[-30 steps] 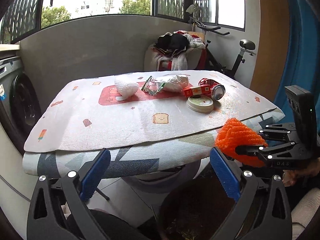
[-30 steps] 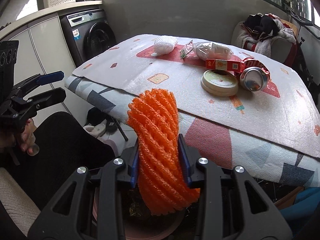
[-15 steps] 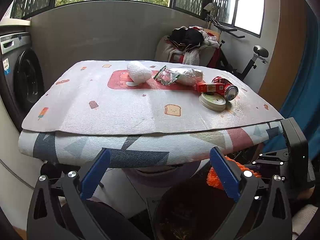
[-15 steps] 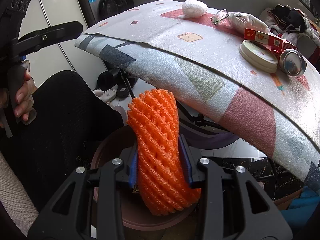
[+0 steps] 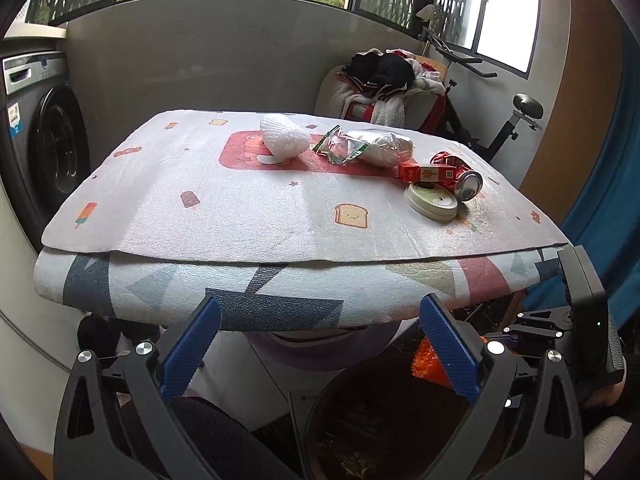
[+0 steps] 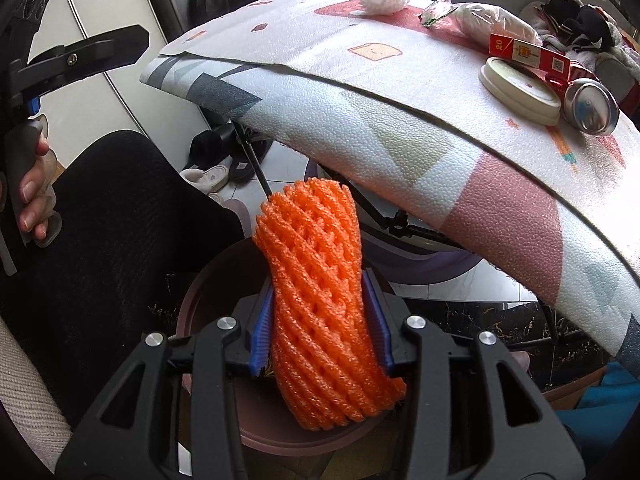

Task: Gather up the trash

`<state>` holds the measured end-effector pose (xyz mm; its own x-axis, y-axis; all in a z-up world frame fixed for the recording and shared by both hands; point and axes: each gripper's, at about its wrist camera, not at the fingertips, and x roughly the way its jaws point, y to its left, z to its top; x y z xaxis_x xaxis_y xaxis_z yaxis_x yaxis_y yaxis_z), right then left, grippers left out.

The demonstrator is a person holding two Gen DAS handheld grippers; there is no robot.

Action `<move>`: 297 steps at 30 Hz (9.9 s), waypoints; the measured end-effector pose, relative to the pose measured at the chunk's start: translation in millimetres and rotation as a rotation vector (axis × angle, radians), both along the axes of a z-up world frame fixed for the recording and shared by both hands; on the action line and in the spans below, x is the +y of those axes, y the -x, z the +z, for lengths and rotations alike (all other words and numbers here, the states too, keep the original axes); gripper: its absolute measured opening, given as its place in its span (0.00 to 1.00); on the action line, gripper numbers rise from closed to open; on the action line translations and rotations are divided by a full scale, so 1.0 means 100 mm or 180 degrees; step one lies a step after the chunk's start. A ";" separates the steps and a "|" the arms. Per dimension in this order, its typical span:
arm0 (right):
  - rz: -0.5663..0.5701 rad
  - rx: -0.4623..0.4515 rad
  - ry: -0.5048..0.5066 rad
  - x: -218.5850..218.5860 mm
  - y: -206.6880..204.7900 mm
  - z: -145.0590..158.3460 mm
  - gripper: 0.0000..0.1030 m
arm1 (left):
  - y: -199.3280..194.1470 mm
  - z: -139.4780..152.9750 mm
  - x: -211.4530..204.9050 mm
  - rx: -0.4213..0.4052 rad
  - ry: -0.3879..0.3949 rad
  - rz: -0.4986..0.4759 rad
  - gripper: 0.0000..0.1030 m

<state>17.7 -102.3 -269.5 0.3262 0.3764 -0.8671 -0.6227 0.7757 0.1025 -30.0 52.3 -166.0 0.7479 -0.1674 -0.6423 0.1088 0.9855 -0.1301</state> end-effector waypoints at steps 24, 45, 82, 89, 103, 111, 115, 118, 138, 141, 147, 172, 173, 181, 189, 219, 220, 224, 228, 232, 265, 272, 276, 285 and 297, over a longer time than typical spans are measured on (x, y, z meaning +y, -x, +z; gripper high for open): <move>-0.0597 -0.0595 -0.0058 -0.29 -0.08 0.29 0.94 | -0.04 -0.01 0.00 0.0039 -0.0038 0.0067 0.94; -0.1221 -0.0755 -0.0404 -0.87 -0.46 0.66 0.95 | -0.30 0.27 0.13 -0.0071 0.0033 0.0094 0.94; -0.2031 -0.0721 0.0677 -0.13 -2.62 0.45 0.94 | -1.21 0.19 0.47 0.0179 0.0271 0.0295 0.94; -0.1822 -0.0763 0.0487 -0.22 -2.56 0.51 0.89 | -1.26 0.13 0.48 0.0241 0.0376 0.0328 0.94; -0.1577 -0.1097 -0.0094 -0.60 -2.04 0.90 0.89 | -2.19 0.27 0.50 0.0337 0.0685 0.0295 0.94; -0.1558 -0.1299 -0.0190 -0.80 -1.91 1.04 0.89 | -3.34 0.06 0.68 0.0685 0.1014 0.0626 0.80; -0.1616 -0.1299 -0.0220 -0.94 -1.89 1.05 0.89 | -3.69 -0.10 0.65 0.0803 0.0941 0.0774 0.80; -0.1654 -0.1283 -0.0218 -1.03 -1.88 1.03 0.89 | -3.85 -0.20 0.59 0.0873 0.0812 0.0797 0.79; -0.1422 -0.1366 -0.0397 -0.91 -1.31 1.26 0.89 | -2.75 0.40 0.46 0.0445 0.0291 0.0316 0.28; -0.1358 -0.1358 -0.0395 -0.87 -1.18 1.28 0.89 | -2.44 0.50 0.39 0.0343 0.0254 0.0202 0.28; -0.1260 -0.1357 -0.0401 -0.83 -0.93 1.30 0.89 | -1.77 0.58 0.25 0.0247 0.0311 -0.0021 0.28; -0.1203 -0.1212 -0.0493 -0.87 -0.27 0.91 0.89 | -0.04 -0.08 -0.79 0.0315 0.0047 -0.0998 0.29; -0.1201 -0.1203 -0.0496 -0.87 -0.27 0.90 0.89 | -0.03 -0.14 -0.80 0.0361 0.0052 -0.1002 0.29; -0.1143 -0.1141 -0.0500 -0.81 -0.26 0.81 0.89 | -0.05 -0.25 -0.78 0.0465 0.0085 -0.0949 0.30; -0.1105 -0.1092 -0.0498 -0.79 -0.21 0.74 0.89 | -0.03 -0.27 -0.81 0.0492 0.0046 -0.0944 0.39; -0.0406 -0.0721 -0.0176 -0.30 0.06 0.43 0.89 | -0.01 0.04 -0.32 -0.0159 -0.0033 -0.0456 0.88; -0.0399 -0.0710 -0.0166 -0.29 0.06 0.42 0.89 | -0.01 0.03 -0.32 -0.0147 -0.0040 -0.0463 0.88; -0.0362 -0.0685 -0.0126 -0.26 0.07 0.39 0.89 | -0.03 0.01 -0.31 -0.0109 -0.0010 -0.0448 0.88; -0.0330 -0.0635 -0.0089 -0.25 0.06 0.35 0.89 | -0.06 -0.02 -0.25 -0.0061 0.0065 -0.0378 0.89; -0.0308 -0.0565 -0.0074 -0.23 0.04 0.31 0.90 | -0.06 -0.02 -0.22 -0.0052 0.0094 -0.0349 0.89; -0.0398 -0.0450 0.0013 -0.24 -0.04 0.25 0.94 | -0.10 -0.04 -0.17 0.0017 0.0133 -0.0291 0.89; -0.0599 -0.0536 -0.0036 -0.41 -0.17 0.38 0.94 | -0.14 0.02 -0.16 0.0010 0.0154 -0.0315 0.89; -0.0725 -0.0612 -0.0088 -0.55 -0.31 0.51 0.94 | -0.19 0.06 -0.15 -0.0006 0.0161 -0.0317 0.89; -0.1018 -0.0799 -0.0058 -0.97 -0.68 0.76 0.94 | -0.45 0.25 -0.05 -0.0100 0.0188 -0.0256 0.89; -0.1314 -0.0954 0.0023 -1.46 -1.31 1.01 0.94 | -0.91 0.45 0.03 -0.0193 0.0153 -0.0273 0.89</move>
<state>149.2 -248.4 -168.9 0.6814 0.1580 -0.7147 -0.2653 0.9633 -0.0400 60.8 55.3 -120.6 0.7667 -0.2620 -0.5861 0.2016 0.9650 -0.1676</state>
